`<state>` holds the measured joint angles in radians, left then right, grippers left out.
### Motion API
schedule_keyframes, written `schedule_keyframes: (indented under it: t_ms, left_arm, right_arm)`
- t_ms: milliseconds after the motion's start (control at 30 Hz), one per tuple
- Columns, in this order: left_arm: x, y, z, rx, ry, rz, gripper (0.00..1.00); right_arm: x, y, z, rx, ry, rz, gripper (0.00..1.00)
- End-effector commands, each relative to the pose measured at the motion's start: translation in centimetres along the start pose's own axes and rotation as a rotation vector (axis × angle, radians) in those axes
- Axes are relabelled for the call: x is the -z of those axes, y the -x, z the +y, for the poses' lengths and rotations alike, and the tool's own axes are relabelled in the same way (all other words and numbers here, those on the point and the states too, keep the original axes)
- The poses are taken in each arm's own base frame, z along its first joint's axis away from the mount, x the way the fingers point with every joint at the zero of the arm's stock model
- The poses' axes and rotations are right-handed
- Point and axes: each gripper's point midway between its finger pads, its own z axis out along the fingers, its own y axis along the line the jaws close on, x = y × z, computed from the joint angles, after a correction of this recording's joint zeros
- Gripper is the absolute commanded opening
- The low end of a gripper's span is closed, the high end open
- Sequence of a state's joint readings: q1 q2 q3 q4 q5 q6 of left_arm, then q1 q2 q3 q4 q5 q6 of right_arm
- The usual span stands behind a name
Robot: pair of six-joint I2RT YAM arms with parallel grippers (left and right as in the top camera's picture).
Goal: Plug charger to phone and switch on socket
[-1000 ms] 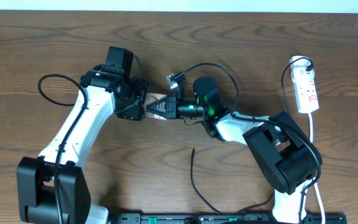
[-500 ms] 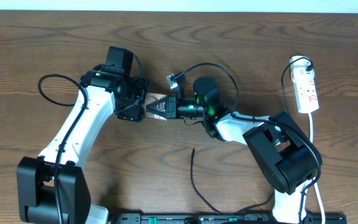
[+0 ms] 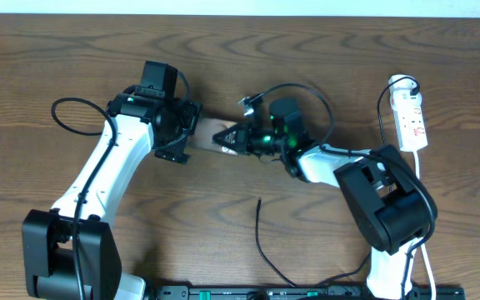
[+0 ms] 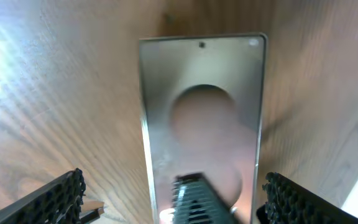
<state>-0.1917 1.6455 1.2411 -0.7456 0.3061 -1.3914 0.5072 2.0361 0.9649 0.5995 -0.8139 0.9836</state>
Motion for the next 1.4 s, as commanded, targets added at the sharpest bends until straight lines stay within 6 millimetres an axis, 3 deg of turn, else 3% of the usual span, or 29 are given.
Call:
schedule_keyframes:
  t_ms: [0,133,233,333,467,567,700,867,1000,1367]
  left_arm:
    - [0.5,-0.3,-1.9,-0.132,-0.092,0.083,0.90]
    - [2.0,-0.6,-4.9,-0.282,-0.266,0.194,0.91]
    - [3.5,0.3,-6.8,-0.357,-0.393,0.227,0.91]
    - [4.1,2.2,-7.2,-0.337,-0.424,0.197,0.91]
    - [4.8,3.6,-8.5,-0.401,-0.485,0.130,0.91]
    - [5.1,3.8,-9.3,-0.411,-0.518,0.110,0.92]
    - [6.0,3.9,-11.0,-0.438,-0.589,0.086,0.91]
    - [6.4,3.8,-11.7,-0.461,-0.621,0.073,0.92]
    - [6.5,3.3,-11.9,-0.511,-0.647,0.097,0.92]
    - [2.7,2.2,-12.6,-0.552,-0.696,0.284,0.92]
  right_arm:
    - [2.3,3.4,-0.8,-0.072,-0.001,-0.089,0.01]
    - [4.6,5.9,-2.0,-0.272,0.005,-0.159,0.01]
    - [5.8,7.4,-1.8,-0.479,0.052,-0.197,0.01]
    - [6.3,8.7,-0.1,-0.606,0.140,-0.224,0.02]
    - [6.6,10.7,3.9,-0.687,0.309,-0.284,0.01]
    - [6.0,10.6,5.8,-0.725,0.376,-0.288,0.01]
    - [3.9,8.9,7.5,-0.712,0.396,-0.266,0.01]
    - [2.2,8.3,8.8,-0.711,0.423,-0.329,0.01]
    - [2.0,8.3,9.6,-0.699,0.452,-0.359,0.01]
    - [2.2,8.4,10.0,-0.686,0.469,-0.360,0.01]
